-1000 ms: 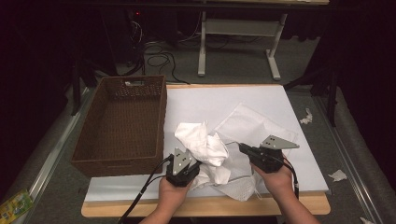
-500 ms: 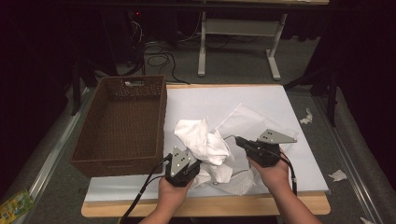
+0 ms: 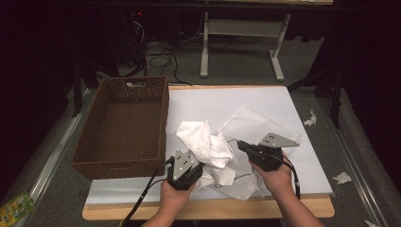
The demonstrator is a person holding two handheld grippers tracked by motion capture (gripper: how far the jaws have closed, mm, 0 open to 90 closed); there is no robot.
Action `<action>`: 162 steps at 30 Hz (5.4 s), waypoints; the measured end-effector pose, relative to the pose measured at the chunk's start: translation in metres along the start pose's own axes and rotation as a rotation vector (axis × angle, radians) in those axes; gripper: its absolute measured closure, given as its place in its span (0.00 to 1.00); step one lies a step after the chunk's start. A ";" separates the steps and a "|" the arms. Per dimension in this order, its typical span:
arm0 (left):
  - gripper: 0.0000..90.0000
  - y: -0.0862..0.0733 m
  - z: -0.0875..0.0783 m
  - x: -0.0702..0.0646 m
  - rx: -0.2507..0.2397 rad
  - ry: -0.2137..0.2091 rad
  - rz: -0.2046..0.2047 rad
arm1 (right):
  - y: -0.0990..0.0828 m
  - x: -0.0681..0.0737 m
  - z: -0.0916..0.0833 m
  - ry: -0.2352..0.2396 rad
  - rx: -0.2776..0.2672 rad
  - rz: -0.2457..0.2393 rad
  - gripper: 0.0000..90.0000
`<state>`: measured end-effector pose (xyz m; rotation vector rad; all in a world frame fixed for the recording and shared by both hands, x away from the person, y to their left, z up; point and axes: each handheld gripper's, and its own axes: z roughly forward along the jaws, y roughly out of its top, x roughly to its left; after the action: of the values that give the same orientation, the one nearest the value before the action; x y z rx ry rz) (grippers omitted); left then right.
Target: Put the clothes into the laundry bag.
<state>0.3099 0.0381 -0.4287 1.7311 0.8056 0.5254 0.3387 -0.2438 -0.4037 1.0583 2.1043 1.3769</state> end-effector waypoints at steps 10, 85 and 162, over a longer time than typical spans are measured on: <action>0.81 -0.006 0.006 -0.001 0.019 -0.010 0.027 | -0.003 -0.002 0.003 -0.002 0.015 0.013 0.99; 0.88 0.019 0.071 0.007 0.114 -0.169 -0.061 | -0.002 -0.002 -0.007 0.008 -0.019 0.038 0.99; 0.92 0.017 0.103 -0.029 0.168 -0.242 -0.051 | 0.003 -0.001 -0.023 0.027 -0.068 0.046 0.99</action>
<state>0.3663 -0.0536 -0.4420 1.8801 0.7342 0.2116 0.3250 -0.2573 -0.3917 1.0732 2.0481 1.4815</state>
